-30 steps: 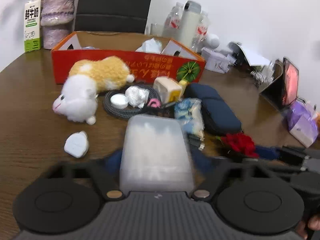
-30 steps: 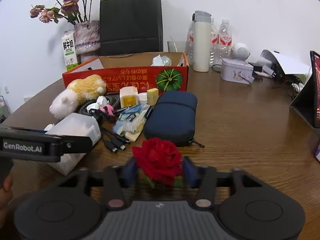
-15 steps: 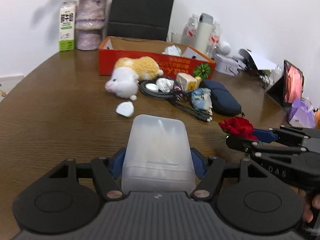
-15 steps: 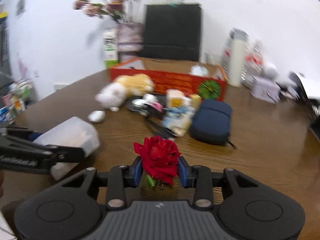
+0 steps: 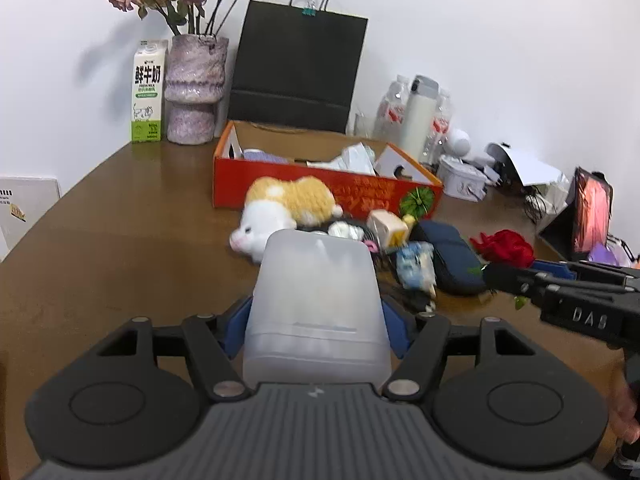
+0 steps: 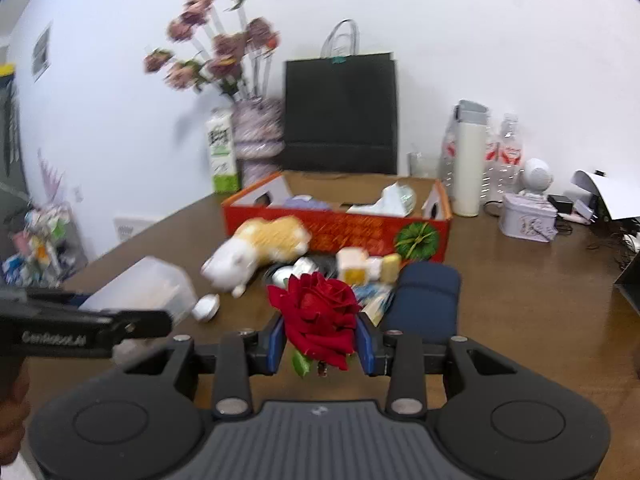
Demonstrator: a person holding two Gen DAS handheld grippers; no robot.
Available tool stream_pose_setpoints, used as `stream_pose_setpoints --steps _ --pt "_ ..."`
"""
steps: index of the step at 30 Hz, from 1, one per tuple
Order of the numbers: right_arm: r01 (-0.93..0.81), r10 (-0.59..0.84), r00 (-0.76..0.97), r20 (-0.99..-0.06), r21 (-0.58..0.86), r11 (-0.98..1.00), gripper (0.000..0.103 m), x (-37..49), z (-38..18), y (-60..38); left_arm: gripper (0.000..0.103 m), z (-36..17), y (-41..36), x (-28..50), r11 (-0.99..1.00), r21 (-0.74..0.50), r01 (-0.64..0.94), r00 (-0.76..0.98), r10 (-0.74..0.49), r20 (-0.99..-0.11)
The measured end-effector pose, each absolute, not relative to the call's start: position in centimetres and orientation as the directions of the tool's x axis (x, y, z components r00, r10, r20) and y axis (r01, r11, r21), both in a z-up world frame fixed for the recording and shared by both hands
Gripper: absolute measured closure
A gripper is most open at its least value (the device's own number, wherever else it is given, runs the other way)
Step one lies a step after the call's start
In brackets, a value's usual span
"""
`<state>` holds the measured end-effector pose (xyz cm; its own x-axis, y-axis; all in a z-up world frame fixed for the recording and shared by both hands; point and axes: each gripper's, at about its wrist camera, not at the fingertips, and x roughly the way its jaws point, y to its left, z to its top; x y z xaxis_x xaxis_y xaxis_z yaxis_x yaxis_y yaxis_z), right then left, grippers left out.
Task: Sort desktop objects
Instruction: 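Carry the container into the box with the left gripper while the right places the rose there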
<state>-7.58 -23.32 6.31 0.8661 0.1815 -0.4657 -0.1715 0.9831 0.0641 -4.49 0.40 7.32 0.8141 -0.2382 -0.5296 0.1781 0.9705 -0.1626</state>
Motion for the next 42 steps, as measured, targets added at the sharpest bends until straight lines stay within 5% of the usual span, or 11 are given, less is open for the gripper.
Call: stream_pose_setpoints --steps 24,29,33,35,37,42 --pt "-0.112 0.116 0.887 -0.447 0.034 0.993 0.068 10.1 11.6 -27.2 0.035 11.9 0.3 14.5 0.958 -0.199 0.206 0.810 -0.281 -0.514" --pt "-0.100 0.105 0.843 -0.528 0.039 0.994 0.068 18.6 11.1 -27.6 0.035 11.6 -0.9 22.6 0.978 -0.155 0.141 0.795 -0.206 -0.570" --pt "-0.130 0.229 0.737 -0.636 0.199 0.971 0.067 26.5 9.4 -27.1 0.034 10.2 -2.1 29.8 0.967 -0.216 0.137 0.726 -0.246 -0.642" --pt "-0.115 0.269 0.696 -0.666 0.266 0.957 0.064 30.1 8.1 -26.4 0.030 9.3 -2.0 32.0 0.971 -0.225 0.087 0.736 -0.214 -0.642" --pt "-0.074 0.262 0.681 -0.684 0.291 0.954 0.046 32.8 7.0 -26.0 0.028 9.0 -1.9 32.6 0.980 -0.194 0.044 0.730 -0.164 -0.663" --pt "-0.040 0.175 0.743 -0.646 0.218 0.975 0.046 32.7 6.2 -25.5 0.014 10.0 -1.0 28.3 0.981 -0.170 0.089 0.778 -0.175 -0.603"
